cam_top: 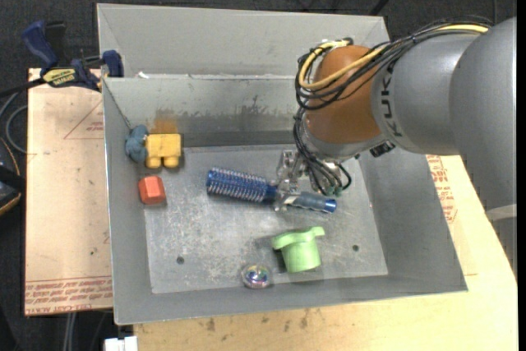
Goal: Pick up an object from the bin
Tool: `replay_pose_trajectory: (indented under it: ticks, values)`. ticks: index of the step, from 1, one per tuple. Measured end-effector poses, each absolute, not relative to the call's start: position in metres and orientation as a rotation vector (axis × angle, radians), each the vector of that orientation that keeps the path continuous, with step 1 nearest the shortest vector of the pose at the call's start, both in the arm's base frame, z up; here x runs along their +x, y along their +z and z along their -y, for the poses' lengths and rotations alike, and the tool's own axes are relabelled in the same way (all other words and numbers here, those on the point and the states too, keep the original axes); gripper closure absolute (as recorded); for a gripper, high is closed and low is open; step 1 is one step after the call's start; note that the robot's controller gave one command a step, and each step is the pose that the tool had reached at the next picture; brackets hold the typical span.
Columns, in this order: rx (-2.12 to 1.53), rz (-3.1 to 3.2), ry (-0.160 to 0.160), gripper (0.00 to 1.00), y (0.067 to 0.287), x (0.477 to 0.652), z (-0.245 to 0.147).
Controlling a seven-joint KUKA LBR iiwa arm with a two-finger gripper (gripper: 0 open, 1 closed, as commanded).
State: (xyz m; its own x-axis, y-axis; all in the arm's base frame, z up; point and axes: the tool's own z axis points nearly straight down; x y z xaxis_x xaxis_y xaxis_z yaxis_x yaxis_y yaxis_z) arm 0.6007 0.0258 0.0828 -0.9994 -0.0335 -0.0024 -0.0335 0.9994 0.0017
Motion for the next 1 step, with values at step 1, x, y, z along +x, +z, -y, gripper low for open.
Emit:
replay_pose_trajectory:
  ticks: [1]
  values:
    - [-0.121,-3.130,0.000,1.00,0.2054,0.5908,-0.0147]
